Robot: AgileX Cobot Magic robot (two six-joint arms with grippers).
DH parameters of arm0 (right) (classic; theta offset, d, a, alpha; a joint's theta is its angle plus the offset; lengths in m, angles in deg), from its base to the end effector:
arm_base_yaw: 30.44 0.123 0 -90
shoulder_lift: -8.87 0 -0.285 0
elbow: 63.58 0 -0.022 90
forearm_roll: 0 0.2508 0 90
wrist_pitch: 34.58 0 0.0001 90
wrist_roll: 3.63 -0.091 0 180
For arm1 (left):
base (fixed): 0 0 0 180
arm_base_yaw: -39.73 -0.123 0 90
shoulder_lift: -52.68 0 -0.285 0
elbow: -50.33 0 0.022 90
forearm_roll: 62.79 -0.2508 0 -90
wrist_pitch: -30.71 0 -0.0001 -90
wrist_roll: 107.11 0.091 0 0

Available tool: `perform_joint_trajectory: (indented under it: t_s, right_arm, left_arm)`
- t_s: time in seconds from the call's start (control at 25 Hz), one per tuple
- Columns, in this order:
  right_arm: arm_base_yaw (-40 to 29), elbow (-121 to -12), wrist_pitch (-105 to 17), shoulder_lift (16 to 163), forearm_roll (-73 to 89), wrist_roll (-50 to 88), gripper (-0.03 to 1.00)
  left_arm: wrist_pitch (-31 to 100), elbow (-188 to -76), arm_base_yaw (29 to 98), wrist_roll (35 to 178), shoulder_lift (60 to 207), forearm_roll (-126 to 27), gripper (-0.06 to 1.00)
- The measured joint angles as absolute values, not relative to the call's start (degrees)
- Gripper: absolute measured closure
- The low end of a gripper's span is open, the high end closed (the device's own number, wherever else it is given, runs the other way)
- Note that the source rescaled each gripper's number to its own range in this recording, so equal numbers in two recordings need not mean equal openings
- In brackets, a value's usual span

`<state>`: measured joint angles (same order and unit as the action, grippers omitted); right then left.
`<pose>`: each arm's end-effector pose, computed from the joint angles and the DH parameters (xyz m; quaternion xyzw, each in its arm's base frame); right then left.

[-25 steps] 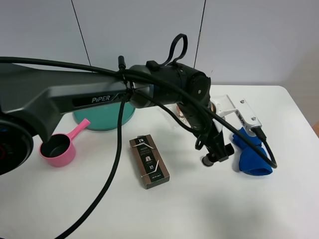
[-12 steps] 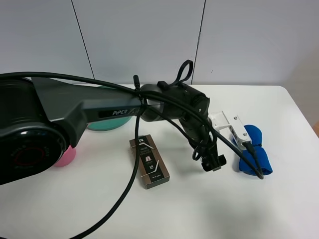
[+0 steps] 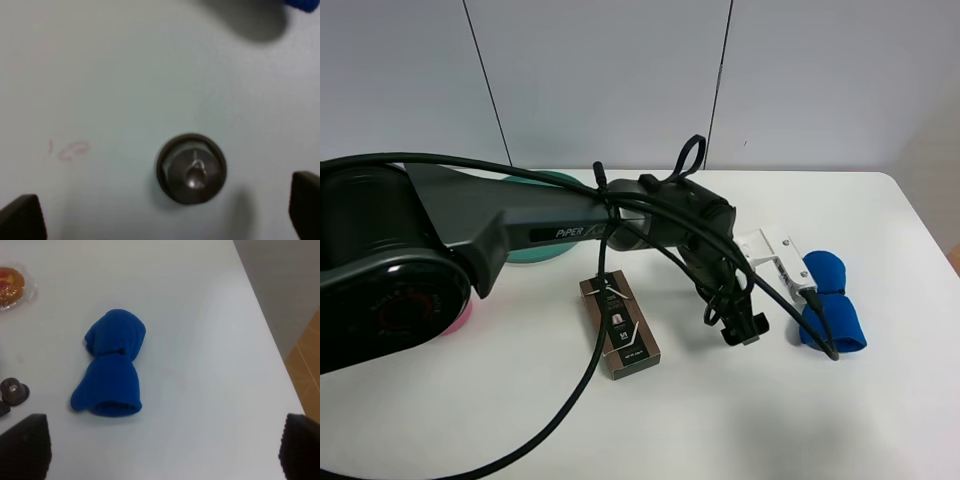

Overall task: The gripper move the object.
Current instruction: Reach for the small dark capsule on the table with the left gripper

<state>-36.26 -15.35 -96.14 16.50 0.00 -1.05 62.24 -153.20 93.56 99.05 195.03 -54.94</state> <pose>-0.0065 0.0007 0.2778 0.0242 0.8542 -0.0380 0.5180 0.2905 -0.4084 0.1167 0.5837 0.7692 -0.1091 0.2360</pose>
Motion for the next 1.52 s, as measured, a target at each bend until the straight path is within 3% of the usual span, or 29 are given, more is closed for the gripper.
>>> perform_joint_trajectory:
  t_s: [1.52]
  right_arm:
    - [-36.26,-15.35,-96.14,16.50,0.00,-1.05,-0.03]
  left_arm:
    - [63.70,-154.22,95.35,104.60,195.03,-54.97,-0.03]
